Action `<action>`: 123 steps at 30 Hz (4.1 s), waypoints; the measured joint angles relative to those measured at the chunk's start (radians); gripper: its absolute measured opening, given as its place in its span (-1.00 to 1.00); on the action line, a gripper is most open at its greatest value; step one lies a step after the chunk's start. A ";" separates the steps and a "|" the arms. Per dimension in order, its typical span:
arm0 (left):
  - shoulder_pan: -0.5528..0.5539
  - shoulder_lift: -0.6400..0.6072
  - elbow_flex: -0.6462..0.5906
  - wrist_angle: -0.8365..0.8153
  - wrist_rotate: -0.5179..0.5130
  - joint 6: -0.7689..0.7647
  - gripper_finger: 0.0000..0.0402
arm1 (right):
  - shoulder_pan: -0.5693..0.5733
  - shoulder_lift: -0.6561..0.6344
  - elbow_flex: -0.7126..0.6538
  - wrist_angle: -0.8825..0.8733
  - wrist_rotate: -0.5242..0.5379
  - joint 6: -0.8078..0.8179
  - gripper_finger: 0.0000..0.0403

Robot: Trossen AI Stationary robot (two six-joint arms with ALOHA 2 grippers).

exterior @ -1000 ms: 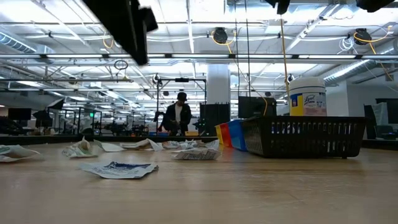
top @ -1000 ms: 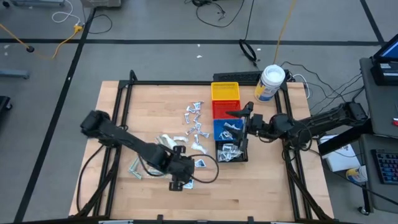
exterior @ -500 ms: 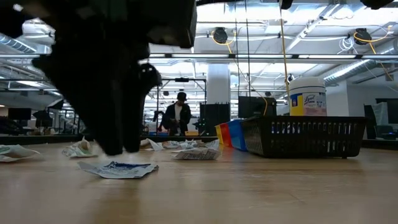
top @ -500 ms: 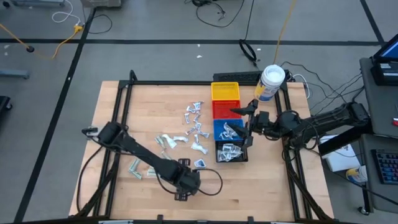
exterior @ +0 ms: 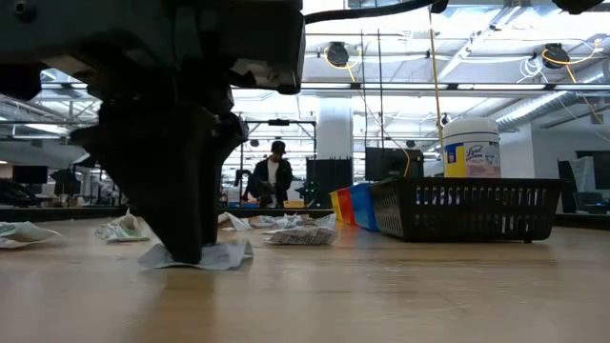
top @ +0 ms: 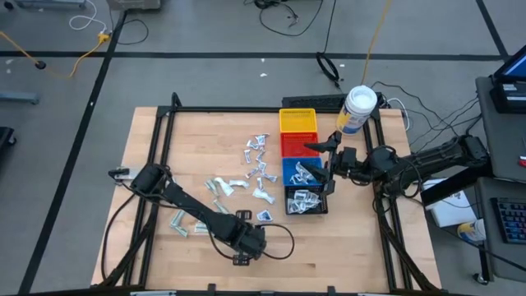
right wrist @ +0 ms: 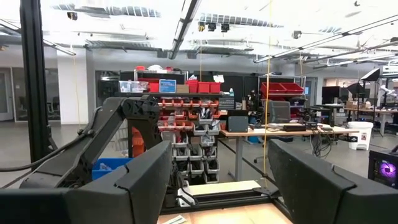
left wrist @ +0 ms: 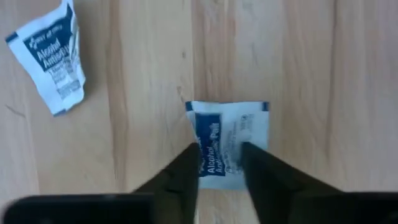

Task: Pick & Place First Aid Supplies
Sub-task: Put the blue alcohol pad into the blue bin

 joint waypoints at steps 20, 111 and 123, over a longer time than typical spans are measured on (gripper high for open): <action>0.169 -0.369 -0.073 0.058 -0.129 0.104 -0.99 | -0.022 0.001 0.000 -0.029 0.006 0.082 0.29; 0.613 -0.735 -0.602 1.117 0.333 0.068 -0.23 | -0.490 0.220 0.386 -1.167 -0.579 0.029 -1.00; 0.613 -0.734 -0.602 1.120 0.317 0.063 -0.23 | -0.464 0.228 0.146 -0.977 -0.573 0.015 -1.00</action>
